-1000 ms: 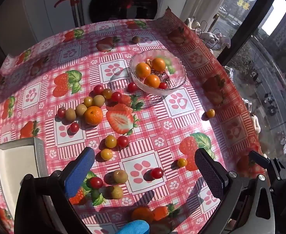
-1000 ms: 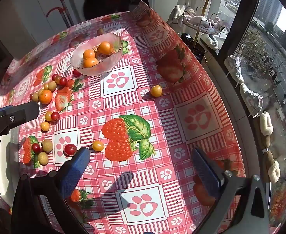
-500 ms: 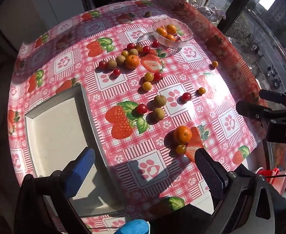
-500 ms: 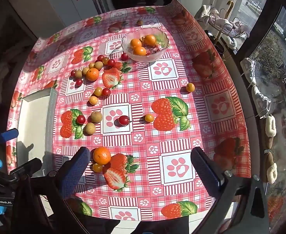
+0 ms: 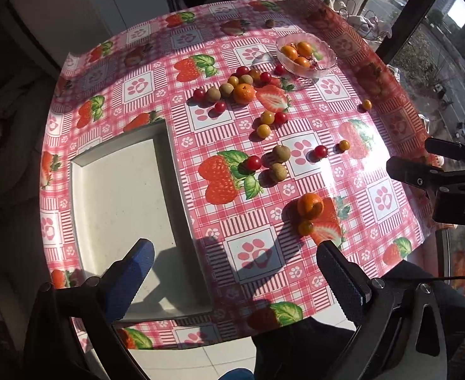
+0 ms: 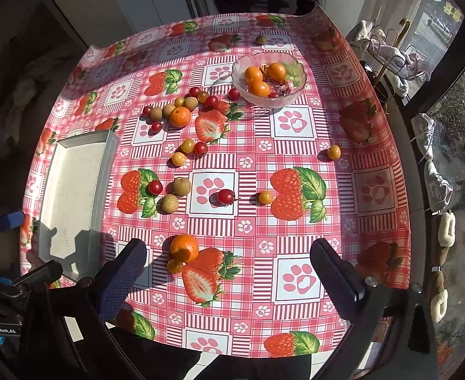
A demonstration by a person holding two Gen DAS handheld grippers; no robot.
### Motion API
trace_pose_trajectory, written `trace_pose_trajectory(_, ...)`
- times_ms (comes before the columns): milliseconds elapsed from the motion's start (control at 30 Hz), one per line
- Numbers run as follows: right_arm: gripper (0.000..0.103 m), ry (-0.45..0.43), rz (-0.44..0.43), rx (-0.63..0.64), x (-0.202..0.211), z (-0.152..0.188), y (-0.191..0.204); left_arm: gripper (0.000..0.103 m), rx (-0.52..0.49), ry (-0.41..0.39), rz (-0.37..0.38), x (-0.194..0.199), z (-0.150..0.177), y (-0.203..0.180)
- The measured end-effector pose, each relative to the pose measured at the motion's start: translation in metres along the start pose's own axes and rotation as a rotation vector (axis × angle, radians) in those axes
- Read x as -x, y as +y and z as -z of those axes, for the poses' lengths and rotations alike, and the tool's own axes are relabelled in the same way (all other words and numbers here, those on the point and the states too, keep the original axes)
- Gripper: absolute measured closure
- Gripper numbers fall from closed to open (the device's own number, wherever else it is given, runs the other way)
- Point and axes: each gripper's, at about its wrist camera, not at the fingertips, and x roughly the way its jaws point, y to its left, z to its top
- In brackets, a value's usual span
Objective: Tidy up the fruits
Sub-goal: 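Move both tools toward the cherry tomatoes scattered near the strawberry print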
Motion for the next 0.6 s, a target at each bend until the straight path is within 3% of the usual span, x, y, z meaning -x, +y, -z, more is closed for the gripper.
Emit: trace_pose_trajectory(600,0.000,-0.012,0.003,-0.012,0.000,-0.002,-0.004,0.000,-0.097,0.006,-0.037,-0.004,-0.008,-0.016)
